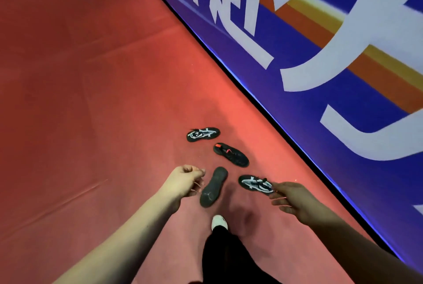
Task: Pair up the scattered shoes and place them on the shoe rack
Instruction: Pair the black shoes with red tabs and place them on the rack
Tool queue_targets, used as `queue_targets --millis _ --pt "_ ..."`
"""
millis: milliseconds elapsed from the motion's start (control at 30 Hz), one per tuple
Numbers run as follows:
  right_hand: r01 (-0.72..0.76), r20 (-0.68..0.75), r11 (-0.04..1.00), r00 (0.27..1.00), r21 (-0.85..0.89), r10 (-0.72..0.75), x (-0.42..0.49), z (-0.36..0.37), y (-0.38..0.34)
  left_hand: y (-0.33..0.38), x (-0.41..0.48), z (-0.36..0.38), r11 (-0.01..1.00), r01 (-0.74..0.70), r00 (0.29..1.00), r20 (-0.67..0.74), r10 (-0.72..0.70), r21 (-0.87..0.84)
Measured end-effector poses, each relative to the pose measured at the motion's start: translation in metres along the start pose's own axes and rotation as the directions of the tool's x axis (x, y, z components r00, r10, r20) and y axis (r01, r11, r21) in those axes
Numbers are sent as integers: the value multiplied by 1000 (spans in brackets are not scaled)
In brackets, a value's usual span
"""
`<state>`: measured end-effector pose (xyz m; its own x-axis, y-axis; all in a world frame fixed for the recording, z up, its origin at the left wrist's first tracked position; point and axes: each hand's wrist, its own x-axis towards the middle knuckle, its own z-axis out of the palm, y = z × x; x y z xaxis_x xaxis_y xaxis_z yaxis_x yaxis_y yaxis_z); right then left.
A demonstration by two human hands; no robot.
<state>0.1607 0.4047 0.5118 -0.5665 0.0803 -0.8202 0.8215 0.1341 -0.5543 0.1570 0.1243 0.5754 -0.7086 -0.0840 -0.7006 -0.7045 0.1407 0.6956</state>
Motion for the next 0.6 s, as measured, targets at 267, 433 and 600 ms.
queue_targets --millis 267,433,600 --pt "-69 -51 987 996 146 77 101 74 -106 75 160 -53 979 45 995 81 -62 198" --pt "-106 -162 951 974 292 158 157 107 -124 92 268 -63 915 31 974 193 -117 402" --pt "-152 -272 883 916 445 295 208 153 -111 96 377 -75 793 -79 931 330 -159 604"
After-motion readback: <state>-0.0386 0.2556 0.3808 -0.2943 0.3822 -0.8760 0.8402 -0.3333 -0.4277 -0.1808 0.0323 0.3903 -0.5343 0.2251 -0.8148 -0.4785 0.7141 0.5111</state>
